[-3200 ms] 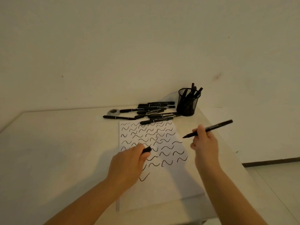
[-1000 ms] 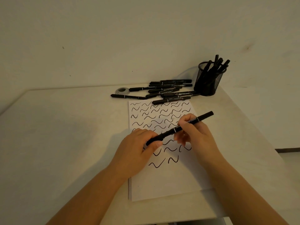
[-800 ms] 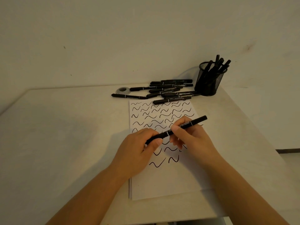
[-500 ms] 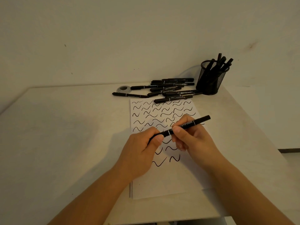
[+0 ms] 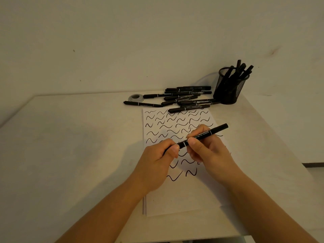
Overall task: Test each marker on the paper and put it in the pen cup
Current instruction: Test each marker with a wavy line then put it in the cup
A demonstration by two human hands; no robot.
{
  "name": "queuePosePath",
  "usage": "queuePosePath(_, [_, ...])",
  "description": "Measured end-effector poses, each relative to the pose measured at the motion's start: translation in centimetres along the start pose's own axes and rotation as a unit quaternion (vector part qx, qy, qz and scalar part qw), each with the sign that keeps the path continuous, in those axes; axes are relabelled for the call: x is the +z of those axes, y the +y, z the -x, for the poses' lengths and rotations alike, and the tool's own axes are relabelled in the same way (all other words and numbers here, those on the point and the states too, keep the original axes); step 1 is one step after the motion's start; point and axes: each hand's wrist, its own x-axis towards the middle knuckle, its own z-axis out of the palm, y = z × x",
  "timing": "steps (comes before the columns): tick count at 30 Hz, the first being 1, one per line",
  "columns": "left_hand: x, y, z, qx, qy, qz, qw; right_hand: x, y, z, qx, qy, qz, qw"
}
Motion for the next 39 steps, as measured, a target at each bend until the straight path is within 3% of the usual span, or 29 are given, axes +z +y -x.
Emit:
queuePosePath(4, [-0.2, -0.3, -0.6, 0.012, 0.031, -0.059, 0.998, 0.4, 0.8, -0.3, 0.005, 0.117, 0.124, 0.985])
queuePosePath(8, [-1.2, -0.8, -1.2, -0.017, 0.110, -0.104, 0.988, 0.2, 0.6, -0.2, -0.068, 0.201, 0.291, 0.933])
queuePosePath(11, [-1.5, -0.3, -1.4, -0.011, 0.098, -0.140, 0.985, 0.6, -0.5, -0.5, -0.184, 0.173, 0.461, 0.851])
queuePosePath(13, [-1.5, 0.5, -1.7, 0.021, 0.086, -0.177, 0.980, 0.6, -1.0, -0.7, -0.209, 0.127, 0.538, 0.807])
queuePosePath(18, [-1.6, 2.9, -3.6, 0.078, 0.053, -0.234, 0.968, -1.5, -2.4, -2.1, -0.263, 0.047, 0.616, 0.741])
queuePosePath(23, [-1.1, 3.8, -7.6, 0.078, 0.049, -0.256, 0.962, -5.1, -3.6, -4.7, -0.221, 0.041, 0.631, 0.742])
queuePosePath(25, [-1.1, 3.6, -9.9, 0.054, 0.051, -0.270, 0.960, -7.2, -4.0, -6.2, -0.180, 0.081, 0.625, 0.755])
queuePosePath(28, [-1.4, 2.4, -13.4, 0.026, 0.017, -0.295, 0.955, -10.5, -5.2, -8.4, -0.112, 0.169, 0.557, 0.806])
queuePosePath(32, [-1.2, 0.2, -16.3, 0.005, -0.026, -0.378, 0.925, -14.3, -7.9, -11.0, -0.112, 0.274, 0.436, 0.850])
queuePosePath(39, [0.1, -1.4, -18.3, 0.019, -0.027, -0.440, 0.898, -17.4, -10.1, -14.8, -0.141, 0.385, 0.306, 0.859])
